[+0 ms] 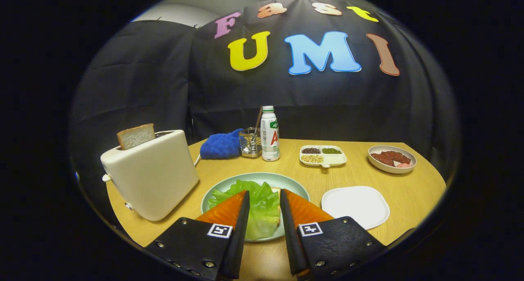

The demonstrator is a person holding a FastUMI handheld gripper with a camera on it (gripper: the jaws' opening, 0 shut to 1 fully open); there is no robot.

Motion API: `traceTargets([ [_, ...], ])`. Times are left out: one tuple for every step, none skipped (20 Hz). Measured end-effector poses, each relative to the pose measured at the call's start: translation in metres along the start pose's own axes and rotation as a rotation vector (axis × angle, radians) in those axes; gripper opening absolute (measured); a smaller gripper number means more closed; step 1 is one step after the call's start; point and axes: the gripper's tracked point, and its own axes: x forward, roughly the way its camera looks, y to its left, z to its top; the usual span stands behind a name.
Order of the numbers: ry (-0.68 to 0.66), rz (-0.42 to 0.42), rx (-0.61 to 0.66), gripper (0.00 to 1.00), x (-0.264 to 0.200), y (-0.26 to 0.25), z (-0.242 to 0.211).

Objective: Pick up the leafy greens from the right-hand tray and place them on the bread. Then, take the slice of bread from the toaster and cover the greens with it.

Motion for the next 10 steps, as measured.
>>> traceTargets([
  [-0.028,-0.007,-0.001,0.45,-0.006,0.002,0.007],
  [-0.058,-0.015,-0.001,0.45,-0.012,0.005,0.014],
  [-0.084,-0.026,-0.002,0.45,-0.018,0.007,0.022],
  [-0.107,-0.039,-0.002,0.45,-0.024,0.01,0.028],
  [-0.123,-0.049,-0.002,0.45,-0.03,0.013,0.034],
  [-0.135,-0.057,-0.002,0.45,-0.036,0.018,0.037],
  [-0.142,-0.069,-0.003,0.45,-0.04,0.023,0.041],
  [-0.142,-0.078,-0.01,0.45,-0.045,0.028,0.042],
  [-0.143,-0.078,-0.024,0.45,-0.048,0.035,0.044],
  [-0.152,-0.076,-0.034,0.45,-0.052,0.043,0.046],
])
